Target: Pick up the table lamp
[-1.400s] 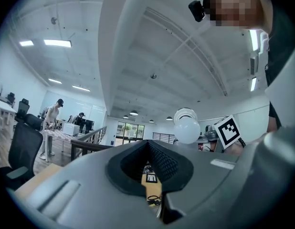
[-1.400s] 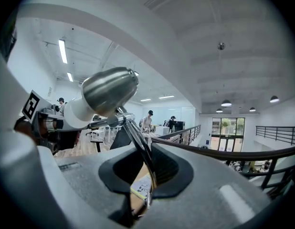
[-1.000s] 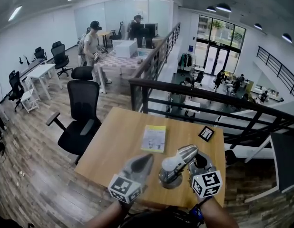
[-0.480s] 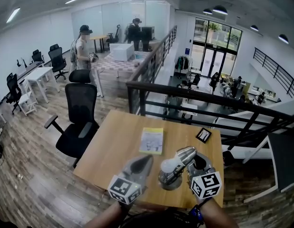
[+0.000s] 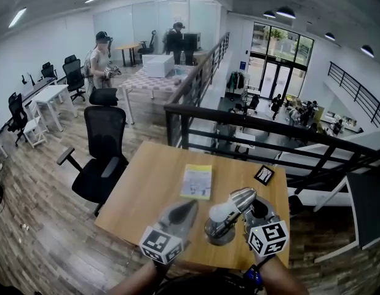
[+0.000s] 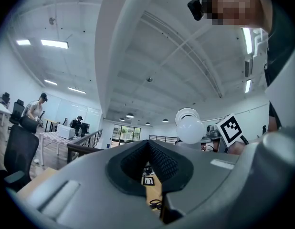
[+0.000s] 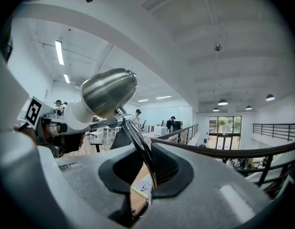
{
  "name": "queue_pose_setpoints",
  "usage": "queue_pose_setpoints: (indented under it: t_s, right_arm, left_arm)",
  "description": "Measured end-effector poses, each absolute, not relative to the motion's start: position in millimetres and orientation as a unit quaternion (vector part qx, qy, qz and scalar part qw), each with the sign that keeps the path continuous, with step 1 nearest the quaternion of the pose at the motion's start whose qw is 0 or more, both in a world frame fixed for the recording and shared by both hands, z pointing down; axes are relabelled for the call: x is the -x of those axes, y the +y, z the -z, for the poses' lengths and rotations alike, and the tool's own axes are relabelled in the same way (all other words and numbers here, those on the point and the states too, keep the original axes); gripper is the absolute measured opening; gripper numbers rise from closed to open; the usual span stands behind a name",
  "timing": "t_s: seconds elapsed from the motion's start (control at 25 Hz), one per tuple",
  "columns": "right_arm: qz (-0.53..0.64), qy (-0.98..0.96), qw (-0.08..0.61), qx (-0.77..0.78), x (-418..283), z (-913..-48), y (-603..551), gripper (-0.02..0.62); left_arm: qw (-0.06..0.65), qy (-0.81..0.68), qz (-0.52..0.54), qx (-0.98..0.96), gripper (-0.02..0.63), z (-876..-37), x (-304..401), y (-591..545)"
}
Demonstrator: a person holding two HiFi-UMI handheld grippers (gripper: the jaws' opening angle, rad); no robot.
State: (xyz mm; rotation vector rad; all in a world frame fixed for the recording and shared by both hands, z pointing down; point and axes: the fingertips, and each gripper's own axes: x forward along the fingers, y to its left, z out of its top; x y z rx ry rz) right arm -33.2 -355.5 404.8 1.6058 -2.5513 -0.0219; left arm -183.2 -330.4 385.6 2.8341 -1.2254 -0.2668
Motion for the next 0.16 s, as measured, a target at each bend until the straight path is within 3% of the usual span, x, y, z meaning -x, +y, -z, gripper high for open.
queue_pose_setpoints:
  t_s: [0.16]
  right_arm:
    - [0.005, -0.844, 0.064, -0.533, 34.9, -404.9, -356.8, 0.054]
  left_arm:
    - [0.024, -0.396, 0.086, -0.914, 0.002, -386.5, 186.4, -330.7]
